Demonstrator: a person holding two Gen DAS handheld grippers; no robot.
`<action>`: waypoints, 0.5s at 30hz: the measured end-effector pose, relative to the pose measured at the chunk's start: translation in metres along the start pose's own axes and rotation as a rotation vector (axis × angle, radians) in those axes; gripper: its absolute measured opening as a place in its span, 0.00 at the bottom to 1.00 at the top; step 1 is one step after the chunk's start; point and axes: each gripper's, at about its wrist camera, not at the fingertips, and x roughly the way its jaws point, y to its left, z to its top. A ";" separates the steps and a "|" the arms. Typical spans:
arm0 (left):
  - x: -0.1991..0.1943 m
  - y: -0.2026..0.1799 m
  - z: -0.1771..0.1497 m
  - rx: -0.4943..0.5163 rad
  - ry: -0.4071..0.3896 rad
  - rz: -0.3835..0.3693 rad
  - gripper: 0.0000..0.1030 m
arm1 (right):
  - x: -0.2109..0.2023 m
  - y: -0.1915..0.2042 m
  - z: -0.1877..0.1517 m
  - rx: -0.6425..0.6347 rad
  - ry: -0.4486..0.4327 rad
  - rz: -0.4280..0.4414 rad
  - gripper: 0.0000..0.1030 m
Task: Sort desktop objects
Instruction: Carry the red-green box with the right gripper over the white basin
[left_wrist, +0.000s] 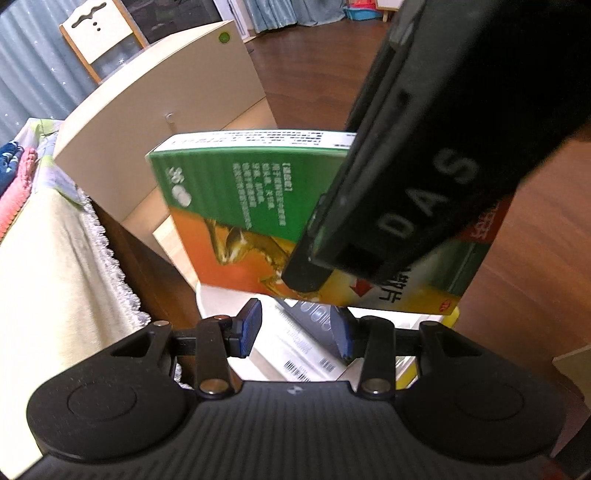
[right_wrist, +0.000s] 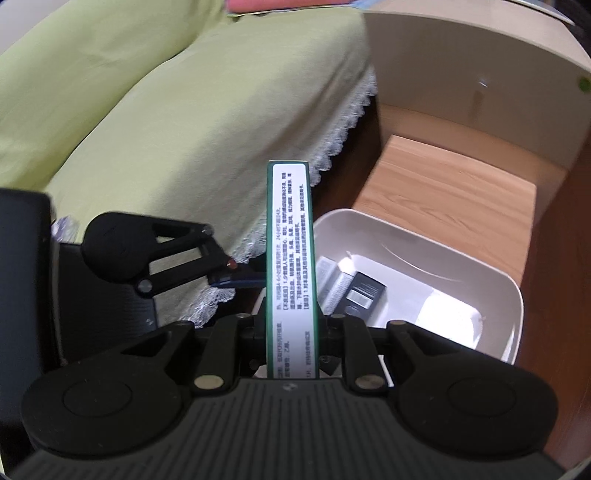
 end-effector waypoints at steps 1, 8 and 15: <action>0.002 0.001 -0.001 -0.001 -0.002 0.001 0.49 | 0.000 -0.004 -0.002 0.021 -0.004 -0.009 0.15; 0.021 0.009 -0.007 -0.006 0.006 0.049 0.50 | 0.014 -0.043 -0.018 0.165 -0.004 -0.101 0.15; 0.038 0.004 -0.014 0.034 0.011 0.098 0.54 | 0.039 -0.077 -0.036 0.326 0.007 -0.156 0.15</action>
